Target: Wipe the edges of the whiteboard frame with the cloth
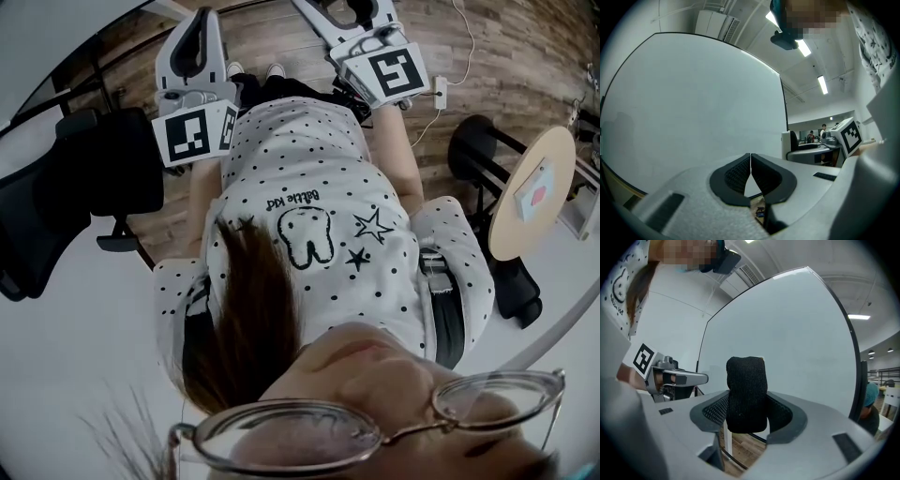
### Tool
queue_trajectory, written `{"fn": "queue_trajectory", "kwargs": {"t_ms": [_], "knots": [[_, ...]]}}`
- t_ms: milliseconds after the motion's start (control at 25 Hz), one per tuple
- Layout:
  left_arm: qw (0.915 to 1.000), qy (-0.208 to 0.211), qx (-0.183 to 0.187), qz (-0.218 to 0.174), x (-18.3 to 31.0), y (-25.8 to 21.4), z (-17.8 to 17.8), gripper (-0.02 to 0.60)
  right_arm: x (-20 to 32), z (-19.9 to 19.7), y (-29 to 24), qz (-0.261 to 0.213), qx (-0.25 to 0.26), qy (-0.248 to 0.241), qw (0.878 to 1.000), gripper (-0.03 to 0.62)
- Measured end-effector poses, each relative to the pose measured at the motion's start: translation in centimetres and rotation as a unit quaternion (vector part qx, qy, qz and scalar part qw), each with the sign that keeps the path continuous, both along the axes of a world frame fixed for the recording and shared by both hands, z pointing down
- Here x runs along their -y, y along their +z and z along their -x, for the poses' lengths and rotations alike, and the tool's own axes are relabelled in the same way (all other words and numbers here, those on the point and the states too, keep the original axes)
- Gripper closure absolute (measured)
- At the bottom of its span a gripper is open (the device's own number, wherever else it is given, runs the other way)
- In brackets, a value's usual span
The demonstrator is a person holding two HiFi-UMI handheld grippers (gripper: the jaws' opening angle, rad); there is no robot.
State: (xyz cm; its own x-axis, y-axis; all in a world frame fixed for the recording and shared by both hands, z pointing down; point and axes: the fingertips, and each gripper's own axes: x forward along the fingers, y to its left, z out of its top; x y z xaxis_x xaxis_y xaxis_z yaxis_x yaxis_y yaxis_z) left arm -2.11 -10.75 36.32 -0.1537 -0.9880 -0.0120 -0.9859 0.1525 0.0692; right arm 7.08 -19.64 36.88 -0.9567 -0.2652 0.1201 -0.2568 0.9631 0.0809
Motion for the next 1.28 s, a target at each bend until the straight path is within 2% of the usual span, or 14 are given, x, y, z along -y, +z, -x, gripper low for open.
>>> {"fn": "queue_trajectory", "kwargs": {"t_ms": [1280], "knots": [[1.0000,0.007,-0.001,-0.003,0.30,-0.37,0.68,0.561,0.23,0.24,0.03,0.013,0.002,0.005,1.000,0.362]]}}
